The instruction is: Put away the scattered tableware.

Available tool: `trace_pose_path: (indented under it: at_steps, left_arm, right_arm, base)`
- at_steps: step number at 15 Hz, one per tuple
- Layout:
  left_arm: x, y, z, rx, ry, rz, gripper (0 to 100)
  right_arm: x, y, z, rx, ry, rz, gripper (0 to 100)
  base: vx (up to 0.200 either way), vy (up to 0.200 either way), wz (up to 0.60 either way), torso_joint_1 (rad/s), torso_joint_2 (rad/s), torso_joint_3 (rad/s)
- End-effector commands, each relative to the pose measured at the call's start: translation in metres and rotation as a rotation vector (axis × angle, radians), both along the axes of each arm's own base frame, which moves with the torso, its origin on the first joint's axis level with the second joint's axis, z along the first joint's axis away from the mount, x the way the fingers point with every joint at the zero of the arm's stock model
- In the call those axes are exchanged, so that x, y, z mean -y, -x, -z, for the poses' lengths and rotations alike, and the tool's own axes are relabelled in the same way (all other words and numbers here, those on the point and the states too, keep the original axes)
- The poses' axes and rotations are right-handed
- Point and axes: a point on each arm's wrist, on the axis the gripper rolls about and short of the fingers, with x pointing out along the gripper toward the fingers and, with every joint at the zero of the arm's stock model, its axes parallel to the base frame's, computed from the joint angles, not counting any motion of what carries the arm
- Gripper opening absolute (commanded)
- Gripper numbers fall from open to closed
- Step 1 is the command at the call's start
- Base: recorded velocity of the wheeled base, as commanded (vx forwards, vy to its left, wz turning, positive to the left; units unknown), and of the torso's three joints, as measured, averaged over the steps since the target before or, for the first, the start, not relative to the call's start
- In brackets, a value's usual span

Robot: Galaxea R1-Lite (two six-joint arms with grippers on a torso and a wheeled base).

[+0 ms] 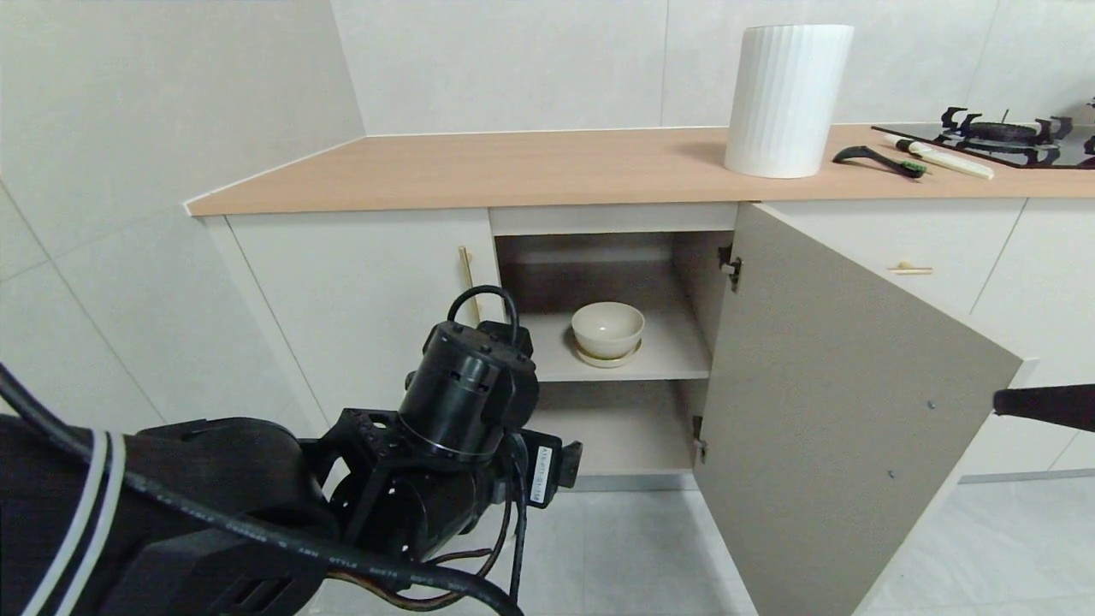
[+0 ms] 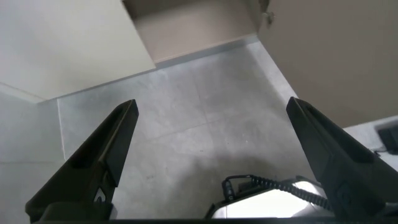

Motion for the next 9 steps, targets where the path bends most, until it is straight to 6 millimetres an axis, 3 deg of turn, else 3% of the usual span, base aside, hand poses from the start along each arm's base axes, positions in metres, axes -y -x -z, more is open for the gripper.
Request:
trace_pose_path:
  at_steps: [1,5,9]
  left_arm:
    - [0.0,0.0,0.0,0.0,0.0,-0.001,100]
    - [0.0,0.0,0.0,0.001,0.001,-0.001,100]
    - [0.0,0.0,0.0,0.001,0.001,-0.001,100]
  right_arm:
    - [0.009,0.013,-0.019,0.037,-0.008,0.03,100]
    - [0.019,-0.02,-0.013,0.039,0.08,0.341,100]
    - [0.039,-0.075,0.006,-0.023,0.133,0.527,100]
  base:
    - [0.0,0.0,0.0,0.0,0.0,0.0]
    - [0.0,0.0,0.0,0.0,0.0,0.0]
    - [0.0,0.0,0.0,0.0,0.0,0.0]
